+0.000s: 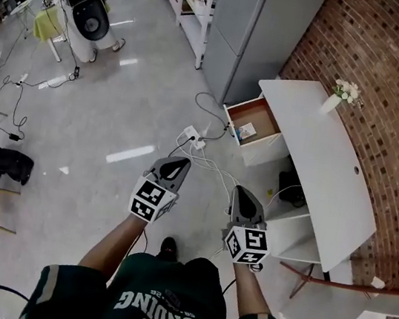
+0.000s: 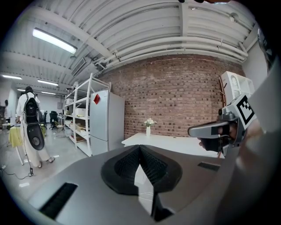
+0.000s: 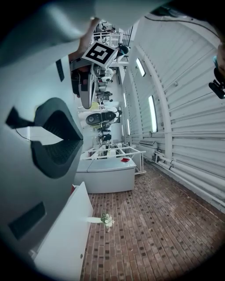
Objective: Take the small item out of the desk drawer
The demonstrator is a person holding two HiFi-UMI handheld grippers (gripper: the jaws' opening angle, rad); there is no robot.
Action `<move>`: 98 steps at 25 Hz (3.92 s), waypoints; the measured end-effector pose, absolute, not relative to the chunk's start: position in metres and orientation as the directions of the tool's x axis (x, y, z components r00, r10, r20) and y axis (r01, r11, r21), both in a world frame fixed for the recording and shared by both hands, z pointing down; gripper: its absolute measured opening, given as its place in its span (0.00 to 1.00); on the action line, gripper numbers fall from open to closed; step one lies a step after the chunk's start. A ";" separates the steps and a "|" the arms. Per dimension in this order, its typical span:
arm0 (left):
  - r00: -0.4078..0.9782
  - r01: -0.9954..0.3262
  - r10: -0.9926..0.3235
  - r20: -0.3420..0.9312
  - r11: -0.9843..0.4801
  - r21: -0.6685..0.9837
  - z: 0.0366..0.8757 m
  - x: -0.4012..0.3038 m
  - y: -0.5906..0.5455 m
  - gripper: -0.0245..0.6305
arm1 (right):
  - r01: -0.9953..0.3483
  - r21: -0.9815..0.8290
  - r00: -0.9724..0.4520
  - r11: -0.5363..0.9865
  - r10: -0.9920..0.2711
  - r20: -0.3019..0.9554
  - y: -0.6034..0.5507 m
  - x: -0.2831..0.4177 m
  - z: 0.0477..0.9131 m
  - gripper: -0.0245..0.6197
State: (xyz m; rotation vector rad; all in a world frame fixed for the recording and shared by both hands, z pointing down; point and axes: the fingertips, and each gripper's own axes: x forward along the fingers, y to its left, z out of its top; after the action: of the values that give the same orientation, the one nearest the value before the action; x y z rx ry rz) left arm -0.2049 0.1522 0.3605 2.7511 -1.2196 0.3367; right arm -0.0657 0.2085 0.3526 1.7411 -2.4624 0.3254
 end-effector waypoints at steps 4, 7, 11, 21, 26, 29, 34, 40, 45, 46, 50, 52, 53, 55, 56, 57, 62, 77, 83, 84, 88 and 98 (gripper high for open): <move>0.649 -0.746 -0.720 0.245 -0.666 0.016 0.360 -0.216 0.139 0.06 | -0.941 -0.116 -0.336 0.318 -0.917 0.213 0.199 -0.074 0.354 0.07; 0.647 -0.748 -0.721 0.248 -0.664 0.022 0.362 -0.219 0.132 0.06 | -0.942 -0.116 -0.333 0.314 -0.918 0.216 0.192 -0.075 0.355 0.07; 0.651 -0.744 -0.716 0.253 -0.668 0.024 0.367 -0.218 0.124 0.06 | -0.945 -0.118 -0.323 0.304 -0.921 0.219 0.183 -0.072 0.359 0.07; 0.646 -0.748 -0.717 0.262 -0.664 0.028 0.381 -0.213 0.088 0.06 | -0.943 -0.135 -0.328 0.305 -0.918 0.222 0.145 -0.067 0.374 0.07; 0.640 -0.750 -0.717 0.275 -0.661 0.023 0.386 -0.212 0.058 0.06 | -0.940 -0.147 -0.334 0.307 -0.915 0.225 0.113 -0.066 0.381 0.07; 0.641 -0.748 -0.715 0.278 -0.663 0.022 0.388 -0.208 0.036 0.06 | -0.941 -0.151 -0.330 0.302 -0.917 0.225 0.090 -0.063 0.384 0.07; 0.644 -0.744 -0.706 0.294 -0.668 0.027 0.395 -0.201 0.000 0.06 | -0.943 -0.157 -0.324 0.293 -0.918 0.231 0.053 -0.057 0.389 0.07; 0.660 -0.727 -0.686 0.308 -0.686 0.032 0.398 -0.178 -0.050 0.06 | -0.949 -0.161 -0.304 0.272 -0.923 0.237 0.008 -0.037 0.390 0.07; 0.689 -0.694 -0.652 0.316 -0.719 0.031 0.399 -0.144 -0.091 0.06 | -0.958 -0.171 -0.268 0.231 -0.932 0.244 -0.030 -0.008 0.392 0.07; 0.694 -0.689 -0.646 0.319 -0.725 0.030 0.400 -0.137 -0.098 0.06 | -0.959 -0.173 -0.263 0.225 -0.933 0.245 -0.036 -0.002 0.393 0.07; 0.711 -0.665 -0.621 0.329 -0.746 0.030 0.402 -0.113 -0.126 0.06 | -0.964 -0.180 -0.240 0.198 -0.938 0.250 -0.061 0.019 0.396 0.07; 0.718 -0.655 -0.610 0.336 -0.755 0.029 0.404 -0.103 -0.139 0.06 | -0.966 -0.184 -0.227 0.184 -0.941 0.250 -0.072 0.029 0.397 0.07; 0.721 -0.651 -0.606 0.337 -0.758 0.030 0.405 -0.097 -0.146 0.06 | -0.967 -0.186 -0.220 0.177 -0.943 0.250 -0.077 0.035 0.397 0.07; 0.726 -0.645 -0.600 0.336 -0.763 0.031 0.405 -0.086 -0.157 0.06 | -0.968 -0.189 -0.209 0.164 -0.945 0.251 -0.086 0.046 0.397 0.07; 0.727 -0.644 -0.599 0.335 -0.765 0.031 0.405 -0.082 -0.162 0.06 | -0.968 -0.192 -0.206 0.160 -0.946 0.252 -0.089 0.050 0.398 0.07; 0.728 -0.642 -0.597 0.336 -0.766 0.030 0.406 -0.078 -0.166 0.06 | -0.968 -0.196 -0.204 0.157 -0.946 0.253 -0.093 0.054 0.399 0.07; 0.736 -0.629 -0.580 0.349 -0.777 0.035 0.407 -0.062 -0.178 0.06 | -0.970 -0.194 -0.191 0.143 -0.947 0.258 -0.103 0.071 0.398 0.07; 0.788 -0.555 -0.513 0.342 -0.831 0.033 0.405 -0.038 -0.213 0.06 | -0.976 -0.202 -0.132 0.080 -0.957 0.259 -0.125 0.072 0.400 0.07; 0.829 -0.490 -0.450 0.332 -0.871 0.044 0.407 -0.023 -0.248 0.06 | -0.982 -0.191 -0.059 0.008 -0.962 0.265 -0.150 0.074 0.398 0.07; 0.837 -0.474 -0.435 0.331 -0.879 0.046 0.407 -0.020 -0.254 0.06 | -0.982 -0.189 -0.044 -0.008 -0.962 0.268 -0.155 0.075 0.398 0.07; 0.868 -0.407 -0.368 0.335 -0.912 0.054 0.411 -0.008 -0.275 0.06 | -0.980 -0.183 0.019 -0.073 -0.960 0.279 -0.174 0.079 0.401 0.07; 0.911 -0.248 -0.203 0.359 -0.965 0.083 0.432 0.010 -0.312 0.06 | -0.957 -0.177 0.167 -0.230 -0.935 0.314 -0.205 0.077 0.412 0.07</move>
State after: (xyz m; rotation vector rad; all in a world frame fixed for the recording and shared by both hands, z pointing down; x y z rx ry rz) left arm 0.0096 -0.3118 0.4324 2.9458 -0.3495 0.5334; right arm 0.0769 -0.2050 0.4118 2.3519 -1.9097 0.5567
